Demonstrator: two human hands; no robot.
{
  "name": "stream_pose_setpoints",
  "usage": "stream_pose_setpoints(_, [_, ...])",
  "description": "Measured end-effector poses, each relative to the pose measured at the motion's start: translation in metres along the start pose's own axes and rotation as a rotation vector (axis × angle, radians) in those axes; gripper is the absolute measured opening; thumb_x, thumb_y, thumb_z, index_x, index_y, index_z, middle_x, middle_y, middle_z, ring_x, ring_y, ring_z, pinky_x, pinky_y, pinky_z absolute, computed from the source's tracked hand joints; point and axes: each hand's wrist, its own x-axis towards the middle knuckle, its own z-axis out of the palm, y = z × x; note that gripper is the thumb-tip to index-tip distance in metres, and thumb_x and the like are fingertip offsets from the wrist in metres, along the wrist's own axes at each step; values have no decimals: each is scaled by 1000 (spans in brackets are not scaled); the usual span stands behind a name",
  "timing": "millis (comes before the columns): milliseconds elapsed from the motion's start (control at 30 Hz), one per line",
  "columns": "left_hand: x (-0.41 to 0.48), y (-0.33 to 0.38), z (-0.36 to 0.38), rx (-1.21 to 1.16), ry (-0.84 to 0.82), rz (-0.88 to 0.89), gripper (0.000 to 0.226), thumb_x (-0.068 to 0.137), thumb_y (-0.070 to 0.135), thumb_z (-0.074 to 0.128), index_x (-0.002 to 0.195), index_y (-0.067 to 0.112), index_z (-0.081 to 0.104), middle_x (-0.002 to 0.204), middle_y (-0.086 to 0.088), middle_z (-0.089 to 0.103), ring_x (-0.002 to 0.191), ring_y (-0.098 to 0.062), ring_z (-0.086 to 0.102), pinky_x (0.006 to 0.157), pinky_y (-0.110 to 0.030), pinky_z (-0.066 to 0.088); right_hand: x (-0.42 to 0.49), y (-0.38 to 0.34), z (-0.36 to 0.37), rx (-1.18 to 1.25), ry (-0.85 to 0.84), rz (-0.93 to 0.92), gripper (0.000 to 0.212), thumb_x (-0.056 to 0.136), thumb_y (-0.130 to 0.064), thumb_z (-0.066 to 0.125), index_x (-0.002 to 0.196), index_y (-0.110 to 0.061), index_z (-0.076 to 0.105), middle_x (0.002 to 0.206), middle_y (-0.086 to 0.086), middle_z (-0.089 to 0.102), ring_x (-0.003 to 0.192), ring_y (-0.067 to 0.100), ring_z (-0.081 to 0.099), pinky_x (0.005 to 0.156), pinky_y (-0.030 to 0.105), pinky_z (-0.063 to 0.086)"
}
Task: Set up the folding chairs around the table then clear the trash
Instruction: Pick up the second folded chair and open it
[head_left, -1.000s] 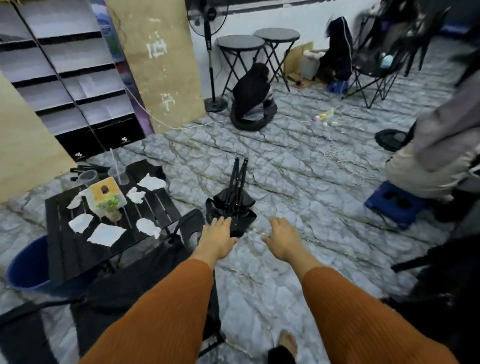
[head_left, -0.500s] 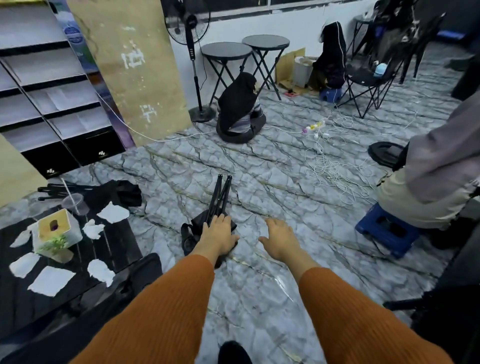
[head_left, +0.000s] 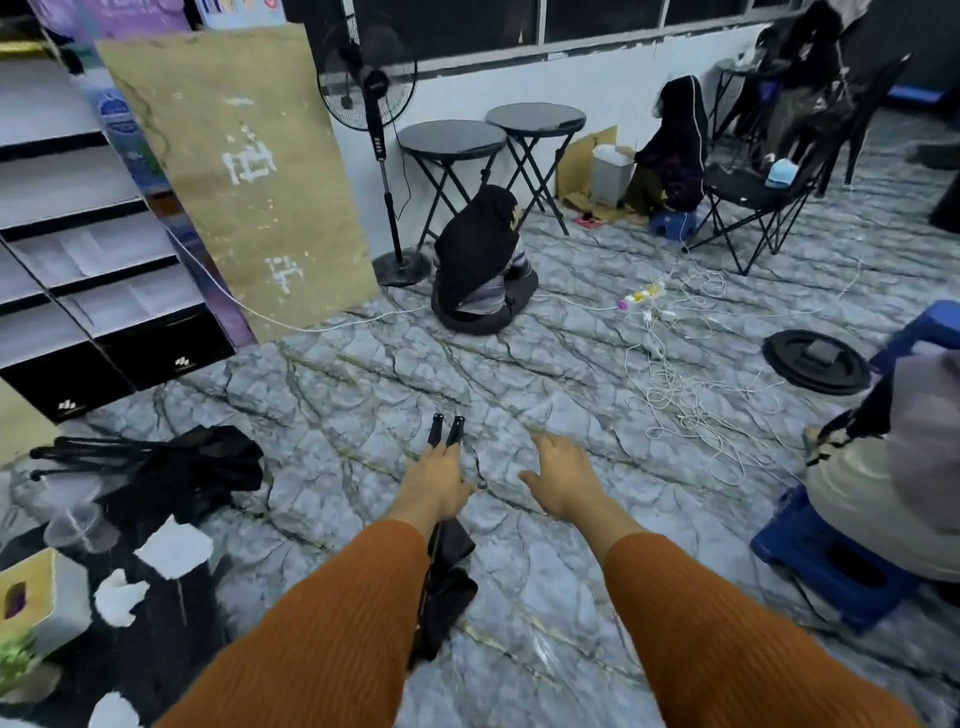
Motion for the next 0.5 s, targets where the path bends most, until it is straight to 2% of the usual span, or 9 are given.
stream_pose_setpoints(133, [57,-3,-25,26,-2,-30,67,94,39,53,149,16,24,155,-10,28,144,-30,24,117,-52,22,63,4,-16,-3,6,-18,64,98,-36,48,150,-13,21,156,11,27,145,28,21,119,46,21])
stream_pose_setpoints(267, [116,-4,-48,-4,9,-84,70,94,41,53,150,14,21,157,-10,25,146,-29,20,119,-49,19,134,8,-33,-37,-17,-59,63,97,-37,48,150,-13,22,156,11,27,144,28,22,119,46,21])
stream_pose_setpoints(367, [160,-6,-63,-25,39,-146,73,94,42,53,151,12,18,159,-11,22,147,-29,18,119,-48,21,195,11,-48,-61,-36,-119,63,97,-36,49,149,-13,23,156,11,26,145,28,22,120,47,19])
stream_pose_setpoints(500, [215,-10,-84,-103,75,-258,71,94,40,53,151,11,20,157,-13,25,146,-29,21,119,-49,20,277,10,-76,-131,-63,-238,59,96,-36,50,145,-12,29,152,12,32,140,30,28,116,46,25])
